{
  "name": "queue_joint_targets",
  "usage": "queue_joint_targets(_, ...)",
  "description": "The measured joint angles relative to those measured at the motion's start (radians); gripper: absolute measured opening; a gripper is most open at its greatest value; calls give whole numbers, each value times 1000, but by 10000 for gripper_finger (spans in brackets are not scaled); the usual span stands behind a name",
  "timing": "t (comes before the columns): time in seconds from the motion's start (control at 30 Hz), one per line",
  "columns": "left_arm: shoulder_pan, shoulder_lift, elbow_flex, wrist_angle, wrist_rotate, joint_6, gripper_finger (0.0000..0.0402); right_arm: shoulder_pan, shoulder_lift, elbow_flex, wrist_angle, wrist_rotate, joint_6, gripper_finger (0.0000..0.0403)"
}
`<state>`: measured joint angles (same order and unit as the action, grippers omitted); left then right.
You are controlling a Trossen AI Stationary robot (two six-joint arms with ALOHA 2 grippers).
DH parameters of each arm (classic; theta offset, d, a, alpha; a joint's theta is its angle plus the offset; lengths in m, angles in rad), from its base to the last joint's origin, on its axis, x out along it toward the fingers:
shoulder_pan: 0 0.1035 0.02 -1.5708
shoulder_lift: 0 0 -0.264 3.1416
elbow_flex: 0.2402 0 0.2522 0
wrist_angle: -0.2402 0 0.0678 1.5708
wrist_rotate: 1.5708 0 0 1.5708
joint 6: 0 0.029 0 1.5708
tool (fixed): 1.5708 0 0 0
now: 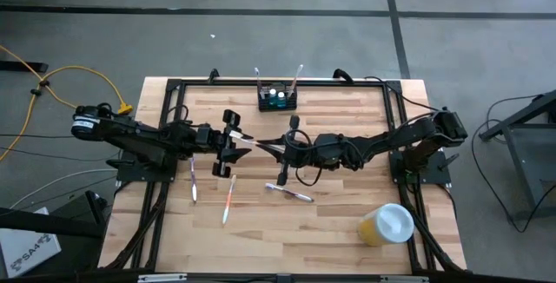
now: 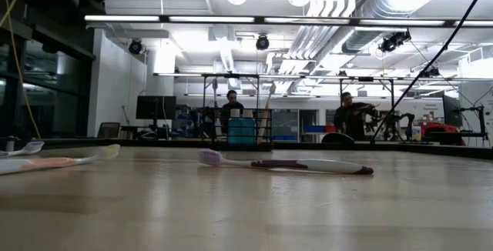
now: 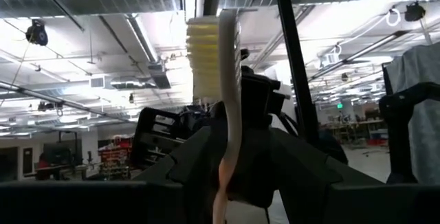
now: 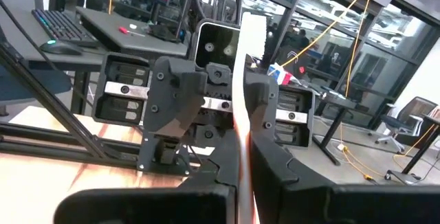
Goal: Pick & Place toothbrushing station
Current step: Put the top orange toothbrush into the wire organizer
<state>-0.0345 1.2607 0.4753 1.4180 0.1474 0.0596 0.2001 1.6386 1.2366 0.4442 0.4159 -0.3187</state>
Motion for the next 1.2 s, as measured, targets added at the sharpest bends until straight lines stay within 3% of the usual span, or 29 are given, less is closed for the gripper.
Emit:
queue_joint_targets(1.0,0,-1,1,74,-3,13,105,0,0,0,2,5,-12,8)
queue_joint_targets(1.2,0,-1,1,75,-5,13,72,1,0,0,10,5,-19,8)
